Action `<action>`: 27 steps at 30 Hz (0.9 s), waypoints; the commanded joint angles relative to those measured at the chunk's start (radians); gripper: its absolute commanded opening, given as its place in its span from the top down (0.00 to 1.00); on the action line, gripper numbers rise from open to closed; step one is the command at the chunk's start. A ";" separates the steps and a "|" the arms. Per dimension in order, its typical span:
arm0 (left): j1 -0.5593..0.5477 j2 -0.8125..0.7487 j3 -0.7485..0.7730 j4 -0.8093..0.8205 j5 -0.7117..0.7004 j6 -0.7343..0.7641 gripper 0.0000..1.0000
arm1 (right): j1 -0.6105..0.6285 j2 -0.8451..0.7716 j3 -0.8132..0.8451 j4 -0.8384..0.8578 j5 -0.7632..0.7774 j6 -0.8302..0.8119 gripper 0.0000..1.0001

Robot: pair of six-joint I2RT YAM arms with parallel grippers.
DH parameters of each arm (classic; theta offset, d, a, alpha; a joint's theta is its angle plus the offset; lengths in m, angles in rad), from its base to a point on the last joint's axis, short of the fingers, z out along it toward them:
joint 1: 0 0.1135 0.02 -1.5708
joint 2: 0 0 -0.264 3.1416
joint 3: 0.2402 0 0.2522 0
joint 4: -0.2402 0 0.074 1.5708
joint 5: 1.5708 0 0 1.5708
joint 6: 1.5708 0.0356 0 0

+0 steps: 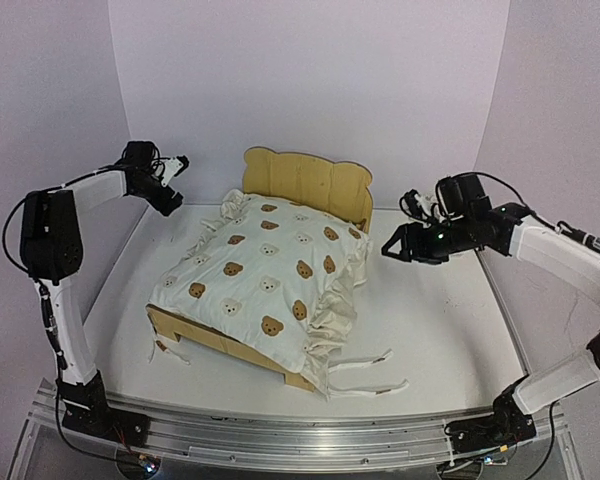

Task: Set up the pet bed

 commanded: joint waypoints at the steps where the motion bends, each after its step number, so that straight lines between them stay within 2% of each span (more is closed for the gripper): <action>1: -0.013 -0.231 -0.044 -0.187 0.131 -0.007 0.08 | -0.138 0.149 0.191 -0.031 -0.148 -0.206 0.37; 5: -0.012 -0.409 -0.157 -0.385 0.277 0.067 0.09 | -0.221 0.349 0.440 -0.001 -0.257 -0.297 0.36; 8: -0.011 -0.558 -0.283 -0.539 0.372 0.148 0.09 | -0.251 0.488 0.583 0.097 -0.295 -0.341 0.34; 12: -0.013 -0.775 -0.497 -0.665 0.422 0.270 0.08 | -0.268 0.664 0.791 0.183 -0.318 -0.348 0.34; 16: -0.015 -0.964 -0.757 -0.632 0.359 0.333 0.04 | -0.268 0.819 0.937 0.249 -0.356 -0.329 0.36; 22: -0.015 -1.016 -0.939 -0.551 0.278 0.318 0.04 | -0.268 0.903 0.953 0.431 -0.397 -0.227 0.45; 24: -0.015 -0.999 -0.977 -0.505 0.266 0.315 0.05 | -0.268 0.921 0.942 0.481 -0.398 -0.187 0.52; 27: -0.015 -0.957 -1.007 -0.416 0.245 0.300 0.07 | -0.268 0.913 0.899 0.497 -0.409 -0.162 0.73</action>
